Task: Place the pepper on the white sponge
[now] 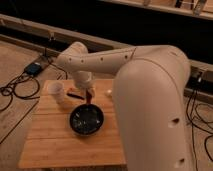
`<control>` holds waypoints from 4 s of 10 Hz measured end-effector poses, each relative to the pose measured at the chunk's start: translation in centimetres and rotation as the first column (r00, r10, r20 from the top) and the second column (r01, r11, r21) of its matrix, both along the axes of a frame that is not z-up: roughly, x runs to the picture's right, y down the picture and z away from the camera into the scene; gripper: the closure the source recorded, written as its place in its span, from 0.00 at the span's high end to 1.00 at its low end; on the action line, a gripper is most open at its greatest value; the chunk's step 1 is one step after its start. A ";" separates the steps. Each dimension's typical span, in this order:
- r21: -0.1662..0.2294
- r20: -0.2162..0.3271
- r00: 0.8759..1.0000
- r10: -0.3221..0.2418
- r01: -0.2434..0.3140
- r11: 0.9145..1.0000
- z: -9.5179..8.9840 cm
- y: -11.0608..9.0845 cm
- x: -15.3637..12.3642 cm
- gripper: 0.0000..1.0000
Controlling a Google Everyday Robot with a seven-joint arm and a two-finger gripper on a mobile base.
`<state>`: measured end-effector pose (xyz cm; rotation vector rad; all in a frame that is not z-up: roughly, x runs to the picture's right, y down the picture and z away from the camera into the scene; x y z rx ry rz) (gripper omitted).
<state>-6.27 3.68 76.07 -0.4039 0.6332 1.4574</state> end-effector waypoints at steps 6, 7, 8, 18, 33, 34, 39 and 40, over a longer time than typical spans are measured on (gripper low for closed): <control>-0.025 -0.117 0.987 0.107 -0.111 0.994 -0.8 3.0 10.4 0.00; -0.031 -0.128 0.984 0.125 -0.130 0.991 -0.3 3.6 11.3 0.00; -0.033 -0.142 0.979 0.147 -0.153 0.988 0.1 4.0 12.5 0.00; -0.041 -0.232 0.918 0.321 -0.339 0.940 0.4 8.2 21.8 0.00; -0.270 -0.212 0.929 0.302 -0.353 0.896 2.3 19.0 22.5 0.51; -0.274 -0.203 0.931 0.302 -0.350 0.896 2.4 18.8 22.2 0.63; -0.296 -0.197 0.937 0.289 -0.337 0.894 2.6 18.8 21.9 0.80; -0.299 -0.194 0.939 0.285 -0.333 0.894 2.6 18.8 21.8 0.80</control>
